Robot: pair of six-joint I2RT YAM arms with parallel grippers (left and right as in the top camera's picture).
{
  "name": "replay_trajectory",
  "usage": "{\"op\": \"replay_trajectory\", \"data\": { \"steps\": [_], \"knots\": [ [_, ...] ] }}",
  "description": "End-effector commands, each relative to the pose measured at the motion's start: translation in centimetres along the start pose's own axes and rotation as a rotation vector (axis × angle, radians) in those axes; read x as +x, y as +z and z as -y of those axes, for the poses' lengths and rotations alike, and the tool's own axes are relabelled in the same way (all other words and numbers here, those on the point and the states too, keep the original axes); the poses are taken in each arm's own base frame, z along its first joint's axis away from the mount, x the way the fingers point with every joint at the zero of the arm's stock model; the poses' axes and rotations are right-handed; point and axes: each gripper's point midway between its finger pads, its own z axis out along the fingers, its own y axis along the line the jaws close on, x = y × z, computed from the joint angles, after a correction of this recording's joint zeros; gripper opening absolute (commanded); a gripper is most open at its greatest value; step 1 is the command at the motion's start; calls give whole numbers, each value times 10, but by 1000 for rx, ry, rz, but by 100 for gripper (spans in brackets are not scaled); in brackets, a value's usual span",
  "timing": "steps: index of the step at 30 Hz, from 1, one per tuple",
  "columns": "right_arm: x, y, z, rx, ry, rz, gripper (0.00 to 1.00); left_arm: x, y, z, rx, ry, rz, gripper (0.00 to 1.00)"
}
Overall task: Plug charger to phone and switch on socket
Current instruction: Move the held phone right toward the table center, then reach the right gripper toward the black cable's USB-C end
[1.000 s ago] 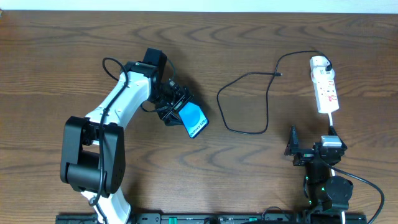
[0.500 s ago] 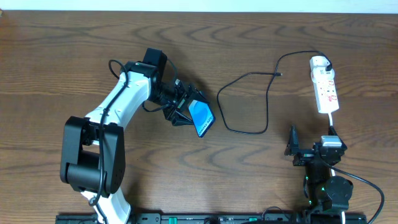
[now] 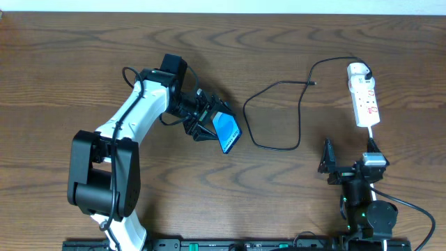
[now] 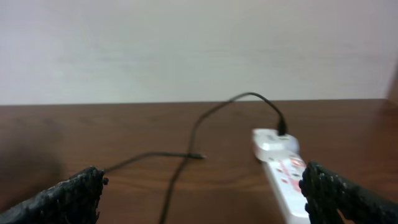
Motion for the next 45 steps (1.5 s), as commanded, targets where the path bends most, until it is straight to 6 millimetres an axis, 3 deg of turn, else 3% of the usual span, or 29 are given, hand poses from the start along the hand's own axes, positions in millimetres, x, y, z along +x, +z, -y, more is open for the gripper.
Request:
{"op": "replay_trajectory", "data": {
  "steps": [1,5,12,18,23,32,38,40,45],
  "knots": [
    [4,-2,-24,-134,77,-22,99,10,-6,10,41,7,-25,69],
    [0,-2,-24,-137,75,-3,99,9,-6,10,38,8,-22,69],
    [-12,-3,-31,-182,220,19,99,7,-6,11,42,21,-13,69],
    [-44,-7,-30,-165,296,27,99,6,-6,12,42,29,-8,69],
    [-69,-4,-28,-118,319,-86,99,2,-6,16,58,60,5,69],
    [-99,31,-36,-97,389,-452,99,-1,-6,20,69,84,16,69],
    [-125,57,-75,-337,449,-546,99,-1,-6,20,70,84,16,69],
    [-120,61,-82,-384,469,-578,99,-1,-6,20,69,84,16,69],
    [-103,84,-75,-352,476,-607,99,-1,-6,20,70,84,16,69]
  ]
}}
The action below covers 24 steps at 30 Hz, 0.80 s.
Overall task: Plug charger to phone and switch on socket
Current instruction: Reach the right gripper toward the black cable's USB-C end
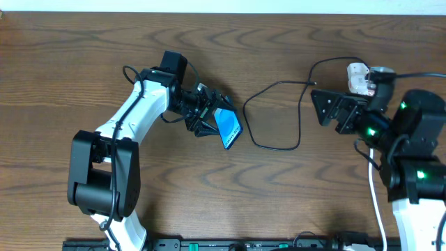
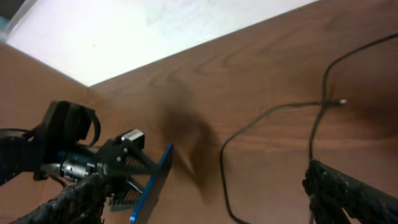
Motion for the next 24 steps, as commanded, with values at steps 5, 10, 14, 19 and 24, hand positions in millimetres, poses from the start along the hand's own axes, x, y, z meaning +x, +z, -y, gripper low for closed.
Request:
{"op": "replay_trajectory", "data": {
  "steps": [5,10,14,19,24],
  "knots": [
    [-4,37,20,16,198,-42,94,8,-6,10,36,19,-15,69],
    [3,67,53,122,423,-98,93,8,-6,10,37,19,-15,69],
    [4,85,68,187,536,-154,97,8,-6,10,36,19,-15,69],
    [3,98,87,313,617,-222,99,8,-6,10,36,19,-15,69],
    [-12,123,81,285,589,-220,99,8,-6,10,37,19,-15,69]
  ]
}}
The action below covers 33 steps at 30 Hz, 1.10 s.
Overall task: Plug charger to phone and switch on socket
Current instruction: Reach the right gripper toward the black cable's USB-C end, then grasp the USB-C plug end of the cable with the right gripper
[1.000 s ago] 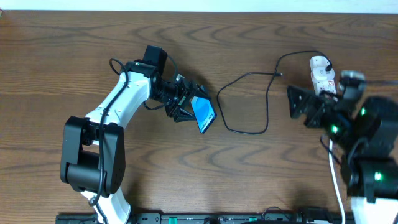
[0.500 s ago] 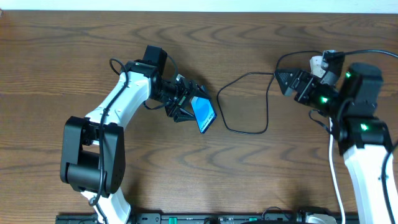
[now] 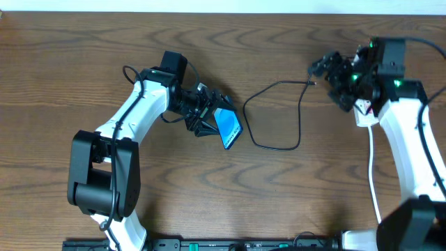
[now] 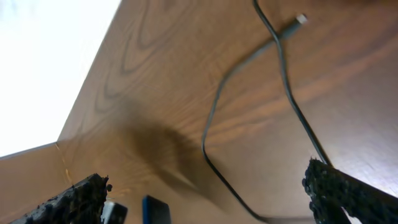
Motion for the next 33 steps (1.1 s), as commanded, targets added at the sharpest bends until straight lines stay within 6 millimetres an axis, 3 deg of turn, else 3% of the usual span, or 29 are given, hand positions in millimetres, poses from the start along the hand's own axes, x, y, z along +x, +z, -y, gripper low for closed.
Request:
{"op": "replay_trajectory", "data": {
  "steps": [1,10,14,18,21,33],
  "knots": [
    [-13,7,-23,-42,-25,43,99,8,-6,10,36,18,-15,69],
    [-31,23,-32,-50,5,135,94,8,-6,10,36,18,-15,69],
    [-20,36,-26,-13,131,107,79,8,-6,10,36,18,-15,69],
    [-8,53,-15,43,254,80,71,8,-6,10,36,17,-15,69],
    [0,67,2,114,354,67,70,8,-6,10,36,18,-15,69],
    [0,128,48,230,528,70,60,8,-6,10,36,18,-15,69]
  ]
}}
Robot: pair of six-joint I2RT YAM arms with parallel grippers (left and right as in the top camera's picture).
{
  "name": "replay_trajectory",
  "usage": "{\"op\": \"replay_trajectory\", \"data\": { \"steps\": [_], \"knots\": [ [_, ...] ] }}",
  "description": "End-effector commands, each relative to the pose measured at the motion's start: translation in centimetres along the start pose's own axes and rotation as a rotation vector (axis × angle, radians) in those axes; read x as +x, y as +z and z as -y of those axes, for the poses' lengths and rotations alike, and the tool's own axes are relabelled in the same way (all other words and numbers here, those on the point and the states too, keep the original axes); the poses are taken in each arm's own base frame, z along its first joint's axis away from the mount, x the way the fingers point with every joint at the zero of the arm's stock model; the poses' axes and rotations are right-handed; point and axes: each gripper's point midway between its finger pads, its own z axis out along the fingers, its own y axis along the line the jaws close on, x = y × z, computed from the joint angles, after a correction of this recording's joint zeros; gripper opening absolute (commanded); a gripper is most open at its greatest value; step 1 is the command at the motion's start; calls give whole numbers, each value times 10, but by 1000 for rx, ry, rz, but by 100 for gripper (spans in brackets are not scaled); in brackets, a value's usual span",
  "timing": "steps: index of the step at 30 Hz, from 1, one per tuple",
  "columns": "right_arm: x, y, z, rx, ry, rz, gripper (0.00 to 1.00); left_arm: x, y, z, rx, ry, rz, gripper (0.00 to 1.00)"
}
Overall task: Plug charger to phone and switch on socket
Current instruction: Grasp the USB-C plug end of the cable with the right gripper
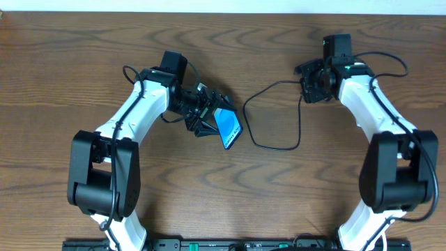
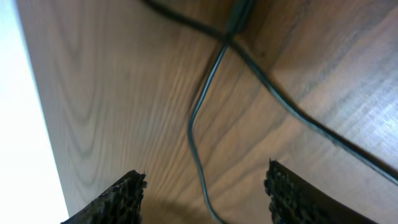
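Note:
My left gripper (image 1: 213, 120) is shut on the edge of the blue phone (image 1: 227, 130), holding it tilted left of the table's middle. The black charger cable (image 1: 273, 147) loops across the wood, its free plug end (image 1: 311, 83) at the far right. My right gripper (image 1: 310, 81) is open right over that end. In the right wrist view the cable (image 2: 198, 134) runs between the two black fingers (image 2: 109, 200), with the plug (image 2: 240, 12) at the top edge. The socket strip is hidden under my right arm.
The wooden table (image 1: 83, 49) ends in a pale far edge (image 2: 18, 124) close behind the cable. My right arm (image 1: 369, 97) stretches along the right side. Black arm wiring (image 1: 390, 61) arches beside it.
My right gripper has moved left from beside the socket strip to over the cable's plug end, and its camera now looks close down on the cable. The left arm and phone are unmoved.
My right arm was first folded at the near right edge, its gripper open, with the white socket strip in plain sight. Then it was over the strip, then at the far right by the cable end, now above the plug. The left gripper held the phone throughout.

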Motion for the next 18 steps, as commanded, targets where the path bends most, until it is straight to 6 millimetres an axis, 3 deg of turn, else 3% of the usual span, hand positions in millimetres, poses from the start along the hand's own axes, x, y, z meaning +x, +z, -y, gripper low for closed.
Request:
{"op": "replay_trajectory", "data": {
  "steps": [1,8,18],
  "knots": [
    [-5,18,4,24,83,18,59,8,-6,10,36,18,-15,69],
    [-11,50,-3,-25,93,20,59,8,-6,10,36,18,-15,69],
    [-7,86,11,7,123,34,54,8,-6,10,35,18,-15,69]
  ]
}}
